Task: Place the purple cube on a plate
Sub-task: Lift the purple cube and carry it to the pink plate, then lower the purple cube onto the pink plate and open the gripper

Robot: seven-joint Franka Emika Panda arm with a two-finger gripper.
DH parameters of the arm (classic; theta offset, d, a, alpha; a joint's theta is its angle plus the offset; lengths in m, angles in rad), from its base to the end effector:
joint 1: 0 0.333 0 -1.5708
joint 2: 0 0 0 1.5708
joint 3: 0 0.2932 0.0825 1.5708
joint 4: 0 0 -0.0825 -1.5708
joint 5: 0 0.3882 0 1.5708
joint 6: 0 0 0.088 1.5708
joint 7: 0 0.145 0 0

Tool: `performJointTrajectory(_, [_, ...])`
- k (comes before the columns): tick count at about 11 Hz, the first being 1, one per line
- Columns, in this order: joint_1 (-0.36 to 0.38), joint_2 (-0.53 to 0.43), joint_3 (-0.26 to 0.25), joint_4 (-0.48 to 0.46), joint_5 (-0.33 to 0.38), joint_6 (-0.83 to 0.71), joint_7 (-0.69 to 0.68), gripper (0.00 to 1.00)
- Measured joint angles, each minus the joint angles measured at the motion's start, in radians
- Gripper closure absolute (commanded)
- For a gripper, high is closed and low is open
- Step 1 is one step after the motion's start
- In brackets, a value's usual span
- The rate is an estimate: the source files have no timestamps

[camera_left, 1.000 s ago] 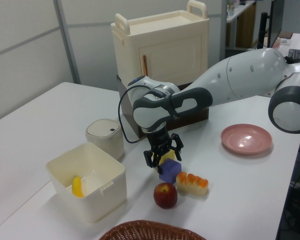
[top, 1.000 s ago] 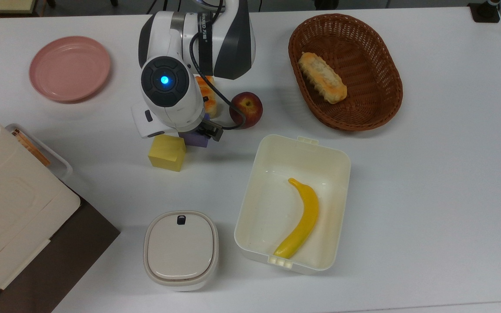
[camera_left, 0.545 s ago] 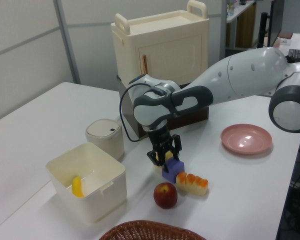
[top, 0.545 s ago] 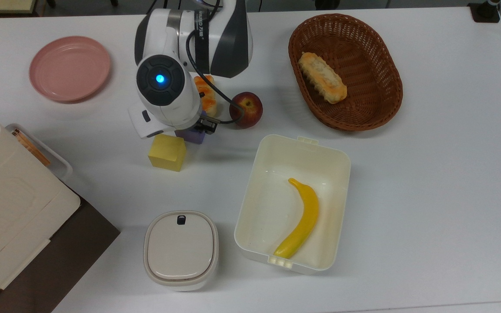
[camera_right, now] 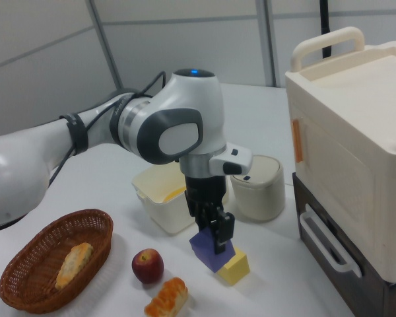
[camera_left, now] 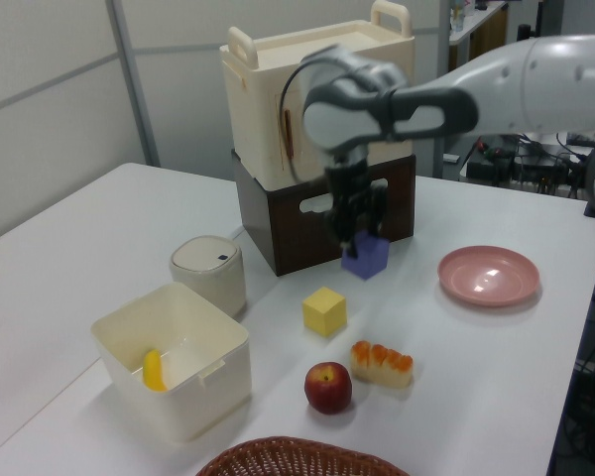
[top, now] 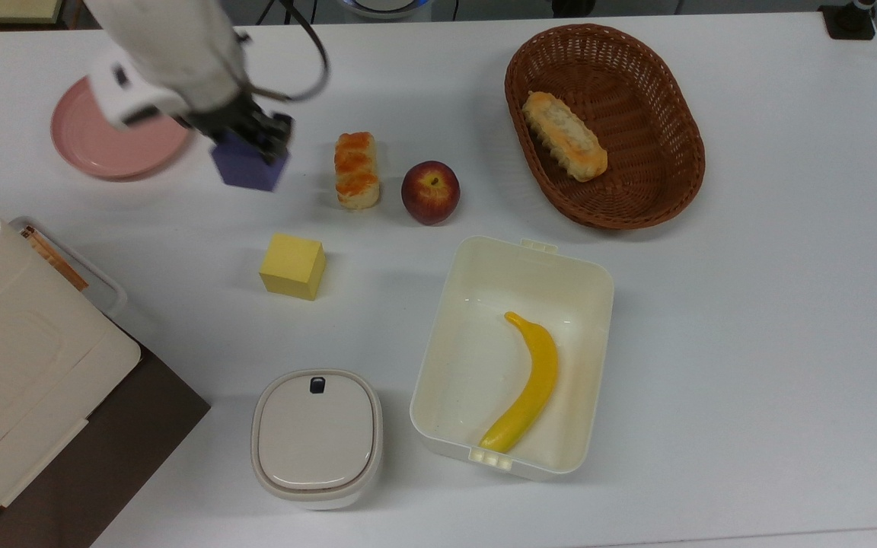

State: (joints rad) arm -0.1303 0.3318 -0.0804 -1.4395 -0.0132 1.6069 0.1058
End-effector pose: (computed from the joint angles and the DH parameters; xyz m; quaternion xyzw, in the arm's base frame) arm 0.6201 -0.1291 0.4301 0.9843 -0.1552 -0.0825 0.0155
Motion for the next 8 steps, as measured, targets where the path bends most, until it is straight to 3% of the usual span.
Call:
performJointTrajectory(5, [-0.085,-0.05,-0.033,-0.005,-0.024,0.018,-0.158,0.8])
performJointTrajectory(7, [-0.102,-0.081,-0.051,-0.079,-0.024,0.102,-0.216,0.8])
performJointTrajectory(8, [-0.123,-0.108,-0.055,-0.162,-0.024,0.181,-0.248,0.8])
